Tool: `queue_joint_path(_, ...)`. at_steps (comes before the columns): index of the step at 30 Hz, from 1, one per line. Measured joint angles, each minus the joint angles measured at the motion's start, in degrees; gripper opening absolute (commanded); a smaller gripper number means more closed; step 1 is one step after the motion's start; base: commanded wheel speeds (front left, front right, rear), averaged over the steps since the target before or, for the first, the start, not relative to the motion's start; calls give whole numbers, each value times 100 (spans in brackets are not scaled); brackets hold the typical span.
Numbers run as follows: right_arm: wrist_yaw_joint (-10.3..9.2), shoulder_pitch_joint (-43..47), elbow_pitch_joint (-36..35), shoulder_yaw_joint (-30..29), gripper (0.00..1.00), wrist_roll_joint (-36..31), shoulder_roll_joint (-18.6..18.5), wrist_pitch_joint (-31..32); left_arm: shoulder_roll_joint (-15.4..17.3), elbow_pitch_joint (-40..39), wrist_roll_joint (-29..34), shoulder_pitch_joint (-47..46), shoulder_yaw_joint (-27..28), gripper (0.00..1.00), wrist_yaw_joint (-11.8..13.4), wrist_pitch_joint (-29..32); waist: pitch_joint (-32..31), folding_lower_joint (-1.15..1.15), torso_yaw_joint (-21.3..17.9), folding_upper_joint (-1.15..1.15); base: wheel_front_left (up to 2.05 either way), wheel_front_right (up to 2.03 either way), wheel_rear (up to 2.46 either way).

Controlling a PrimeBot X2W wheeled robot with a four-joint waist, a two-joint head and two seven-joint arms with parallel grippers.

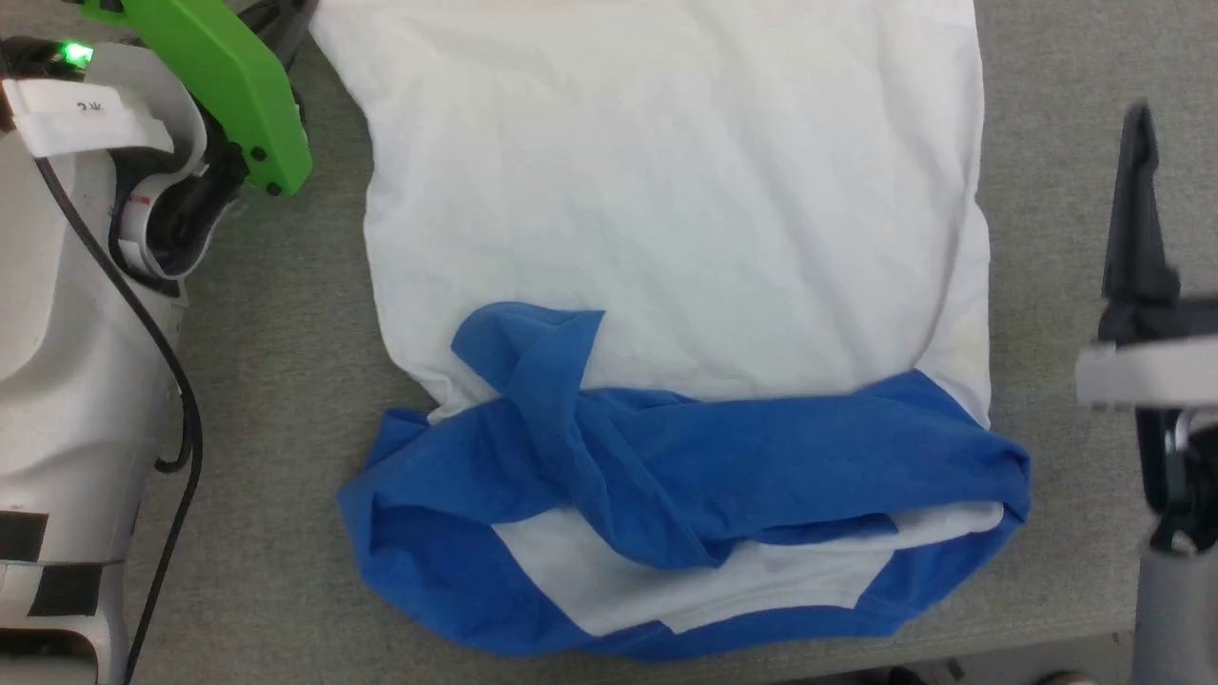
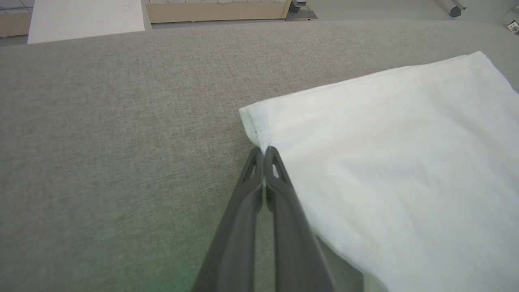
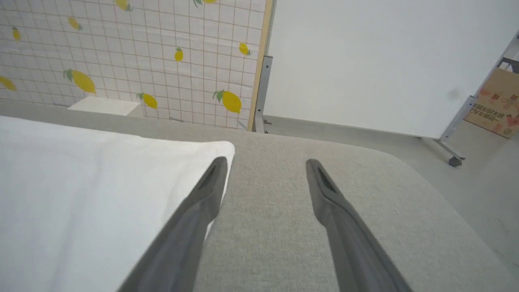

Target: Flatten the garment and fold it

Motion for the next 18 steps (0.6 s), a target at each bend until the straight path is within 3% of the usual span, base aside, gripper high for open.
queue_joint_path(4, 0, -876, 36, 156, 100, 185, -296, 951, -24, -8, -35, 7, -74, 0, -1, -88, -68, 0, 125, 0, 0, 0, 0)
queue_joint_path(9, 0, -1975, 612, 357, 100, 480, -682, 2146, -162, -29, -44, -29, -221, 0, -2, -172, 1, 0, 252, 0, 0, 0, 0)
queue_joint_path(18, 1, -3238, 2029, 148, 100, 650, -616, 3878, -304, 18, -69, -210, -505, 0, -3, -269, 200, 0, 462, 0, 0, 0, 0)
